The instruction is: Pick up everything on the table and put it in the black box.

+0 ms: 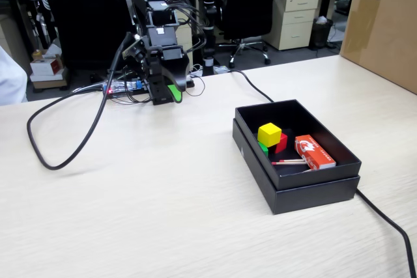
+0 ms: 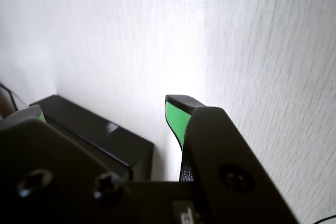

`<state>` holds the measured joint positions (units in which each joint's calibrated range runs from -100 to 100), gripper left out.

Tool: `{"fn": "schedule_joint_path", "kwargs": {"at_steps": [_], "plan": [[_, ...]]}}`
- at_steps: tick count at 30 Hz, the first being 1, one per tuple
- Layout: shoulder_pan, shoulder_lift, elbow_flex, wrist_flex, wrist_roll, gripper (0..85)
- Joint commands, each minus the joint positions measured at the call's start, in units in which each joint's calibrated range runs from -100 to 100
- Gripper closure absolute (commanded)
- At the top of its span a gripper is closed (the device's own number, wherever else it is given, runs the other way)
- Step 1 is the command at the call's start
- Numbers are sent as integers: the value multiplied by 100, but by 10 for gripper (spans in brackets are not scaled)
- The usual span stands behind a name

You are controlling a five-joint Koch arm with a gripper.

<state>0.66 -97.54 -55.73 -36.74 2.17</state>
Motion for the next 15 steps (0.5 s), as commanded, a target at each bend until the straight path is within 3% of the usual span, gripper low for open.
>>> {"fn": "schedule_joint_path", "kwargs": {"at_steps": [1,3,7,15], "plan": [[-127,-177,-166,637,-68,382],[-220,-177,-746,1251,-156,374],[-313,-154,-2460,3514,-527,383],[-308,-143,-3566,4119,-591,382]]}}
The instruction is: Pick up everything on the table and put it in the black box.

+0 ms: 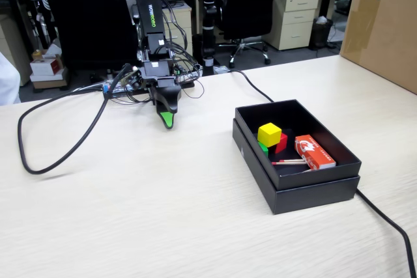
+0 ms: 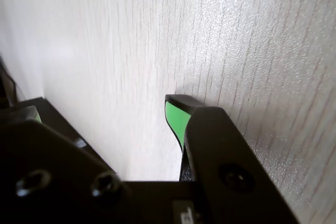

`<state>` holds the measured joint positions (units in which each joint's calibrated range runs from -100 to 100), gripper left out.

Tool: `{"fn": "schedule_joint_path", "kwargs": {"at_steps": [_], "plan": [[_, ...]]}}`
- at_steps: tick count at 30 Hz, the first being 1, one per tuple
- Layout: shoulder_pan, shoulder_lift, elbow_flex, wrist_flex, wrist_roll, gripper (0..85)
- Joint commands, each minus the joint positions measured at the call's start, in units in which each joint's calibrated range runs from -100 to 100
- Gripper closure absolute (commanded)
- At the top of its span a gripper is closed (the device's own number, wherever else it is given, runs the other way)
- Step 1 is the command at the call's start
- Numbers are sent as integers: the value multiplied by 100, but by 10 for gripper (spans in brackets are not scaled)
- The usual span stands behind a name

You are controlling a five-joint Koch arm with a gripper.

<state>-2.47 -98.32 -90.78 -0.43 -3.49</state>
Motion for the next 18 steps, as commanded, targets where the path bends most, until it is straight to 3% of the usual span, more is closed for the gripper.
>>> {"fn": "schedule_joint_path", "kwargs": {"at_steps": [1,18], "plan": [[10,-65,-169,565,-29,383],[54,15,-659,462,-15,367]]}}
